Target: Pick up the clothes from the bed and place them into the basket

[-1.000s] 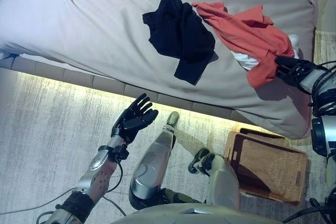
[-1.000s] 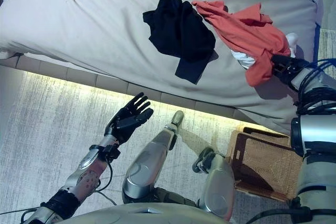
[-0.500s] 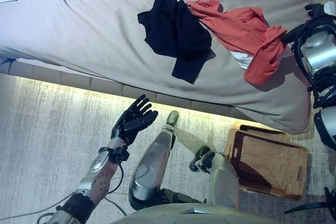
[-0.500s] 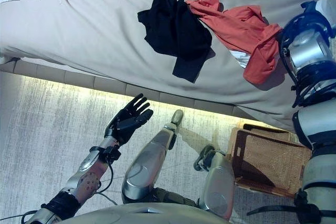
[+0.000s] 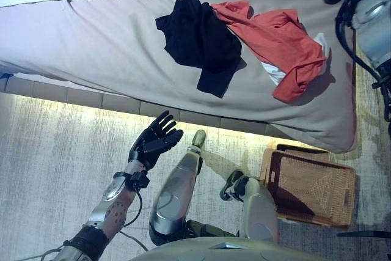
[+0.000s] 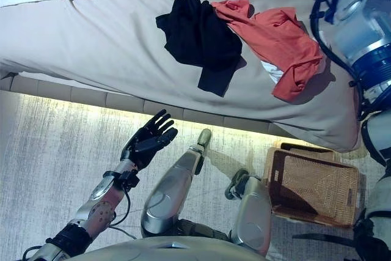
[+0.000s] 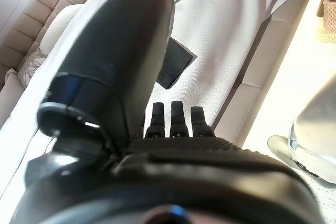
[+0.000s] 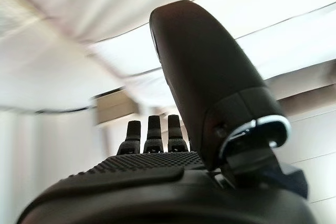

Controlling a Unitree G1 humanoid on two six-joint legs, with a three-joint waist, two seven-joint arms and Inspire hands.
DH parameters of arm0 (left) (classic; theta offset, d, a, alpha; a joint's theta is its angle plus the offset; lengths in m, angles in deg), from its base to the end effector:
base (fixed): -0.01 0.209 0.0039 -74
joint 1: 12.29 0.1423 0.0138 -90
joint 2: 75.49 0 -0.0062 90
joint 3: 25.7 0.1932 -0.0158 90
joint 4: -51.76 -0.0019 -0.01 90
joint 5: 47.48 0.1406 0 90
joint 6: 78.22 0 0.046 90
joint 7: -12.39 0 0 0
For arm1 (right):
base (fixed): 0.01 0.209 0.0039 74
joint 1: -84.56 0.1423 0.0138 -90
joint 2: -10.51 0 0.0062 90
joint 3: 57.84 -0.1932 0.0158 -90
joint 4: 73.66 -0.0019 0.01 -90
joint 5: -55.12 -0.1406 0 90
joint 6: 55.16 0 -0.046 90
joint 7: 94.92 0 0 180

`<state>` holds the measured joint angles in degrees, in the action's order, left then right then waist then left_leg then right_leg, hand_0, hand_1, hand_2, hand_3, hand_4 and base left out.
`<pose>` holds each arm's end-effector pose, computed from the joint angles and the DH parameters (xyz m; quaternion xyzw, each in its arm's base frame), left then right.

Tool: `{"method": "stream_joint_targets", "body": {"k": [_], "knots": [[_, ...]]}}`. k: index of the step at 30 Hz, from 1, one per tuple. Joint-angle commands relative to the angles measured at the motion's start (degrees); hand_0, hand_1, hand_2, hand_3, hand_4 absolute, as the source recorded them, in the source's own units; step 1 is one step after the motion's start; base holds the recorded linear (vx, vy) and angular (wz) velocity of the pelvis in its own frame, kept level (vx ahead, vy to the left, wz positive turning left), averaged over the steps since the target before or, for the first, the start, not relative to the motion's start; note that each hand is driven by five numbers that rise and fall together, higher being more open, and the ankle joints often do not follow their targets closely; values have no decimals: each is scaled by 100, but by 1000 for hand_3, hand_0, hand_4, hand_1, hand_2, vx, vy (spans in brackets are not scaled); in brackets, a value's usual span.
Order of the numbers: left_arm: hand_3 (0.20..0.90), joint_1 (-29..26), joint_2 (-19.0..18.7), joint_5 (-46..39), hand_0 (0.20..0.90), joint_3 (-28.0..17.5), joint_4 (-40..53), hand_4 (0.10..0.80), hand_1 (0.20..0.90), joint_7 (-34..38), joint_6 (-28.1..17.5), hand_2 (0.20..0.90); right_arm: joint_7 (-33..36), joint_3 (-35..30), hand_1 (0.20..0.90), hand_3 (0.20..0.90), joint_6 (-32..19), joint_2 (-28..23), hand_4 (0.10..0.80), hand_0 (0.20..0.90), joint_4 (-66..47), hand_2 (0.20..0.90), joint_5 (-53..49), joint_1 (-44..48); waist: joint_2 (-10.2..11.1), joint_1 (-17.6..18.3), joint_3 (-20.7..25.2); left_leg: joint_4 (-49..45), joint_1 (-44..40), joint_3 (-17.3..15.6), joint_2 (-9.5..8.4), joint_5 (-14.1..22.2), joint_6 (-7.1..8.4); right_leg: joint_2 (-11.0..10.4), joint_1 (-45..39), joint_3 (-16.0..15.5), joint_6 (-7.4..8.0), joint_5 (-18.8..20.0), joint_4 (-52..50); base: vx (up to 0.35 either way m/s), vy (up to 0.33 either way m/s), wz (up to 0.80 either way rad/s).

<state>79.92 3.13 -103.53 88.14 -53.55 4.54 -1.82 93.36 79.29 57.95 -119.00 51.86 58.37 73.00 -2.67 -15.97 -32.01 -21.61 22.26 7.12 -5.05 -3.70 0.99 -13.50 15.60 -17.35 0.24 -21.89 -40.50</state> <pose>0.1749 0.2004 -0.0185 -0.2299 0.1211 -0.0972 0.9607 0.3444 -0.2494 0.3176 -0.5964 -0.0820 -0.2129 0.7696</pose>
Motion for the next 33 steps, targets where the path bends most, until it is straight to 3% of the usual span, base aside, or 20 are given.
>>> {"method": "stream_joint_targets", "body": {"k": [1, 5, 9, 21, 22, 24, 25, 33], "knots": [[900, 319, 64, 213, 900, -380, 431, 800, 900, -262, -222, 900, -82, -431, 900, 900, -566, -32, 800, 900, 148, 900, -535, -86, -48, -138, 222, -900, 24, -210, -228, 1242, -316, 234, 330, -214, -258, 707, 1, 6, -15, 5], [900, 264, 78, 229, 900, -335, 404, 800, 900, -317, -229, 900, -207, -726, 900, 900, -943, 372, 800, 900, 657, 900, -1340, -211, -147, -241, 222, -942, 206, -131, -277, 1201, -315, 204, 501, -292, -282, 692, -99, -10, -32, 11], [900, 232, 81, 194, 900, -297, 446, 800, 900, -440, -277, 900, -370, -976, 900, 900, -1097, 726, 800, 900, 1489, 900, -1478, -210, -282, -393, 222, -984, 469, -29, -354, 1145, -312, 179, 770, -363, -304, 673, -211, -19, -20, 10], [900, 434, -122, -102, 900, -329, 950, 800, 900, -456, -458, 900, -114, -639, 900, 900, -802, 434, 800, 900, 2502, 900, -1007, 127, -546, -533, 222, -1269, 1360, -131, -426, 1095, -420, 134, 1744, -466, -298, 689, -636, -64, 0, 10], [900, 450, -135, -114, 900, -320, 966, 800, 900, -452, -478, 900, -18, -597, 806, 790, -825, 398, 690, 806, 2494, 806, -1067, 154, -544, -523, 222, -1286, 1380, -137, -422, 1100, -422, 148, 1765, -455, -294, 697, -641, -48, 8, -1], [900, 470, -145, -114, 900, -310, 962, 800, 900, -474, -506, 900, 106, -612, 352, 260, -833, 372, 160, 352, 2465, 352, -1126, 161, -534, -496, 222, -1310, 1386, -179, -396, 1130, -434, 161, 1791, -434, -287, 696, -662, -38, 3, -2], [900, 469, -146, -112, 900, -302, 960, 800, 900, -473, -507, 900, 127, -619, 300, 200, -816, 366, 100, 300, 2465, 300, -1113, 170, -527, -490, 222, -1315, 1374, -186, -393, 1142, -433, 169, 1779, -427, -285, 693, -660, -31, -3, -1], [900, 481, -172, -140, 900, -261, 1055, 800, 900, -298, -480, 900, 182, -287, 300, 200, -673, 115, 100, 300, 2379, 300, -508, 477, -465, -378, 222, -1244, 1165, -309, -277, 1165, -412, 173, 1596, -393, -283, 715, -567, 0, 0, 0]]}}
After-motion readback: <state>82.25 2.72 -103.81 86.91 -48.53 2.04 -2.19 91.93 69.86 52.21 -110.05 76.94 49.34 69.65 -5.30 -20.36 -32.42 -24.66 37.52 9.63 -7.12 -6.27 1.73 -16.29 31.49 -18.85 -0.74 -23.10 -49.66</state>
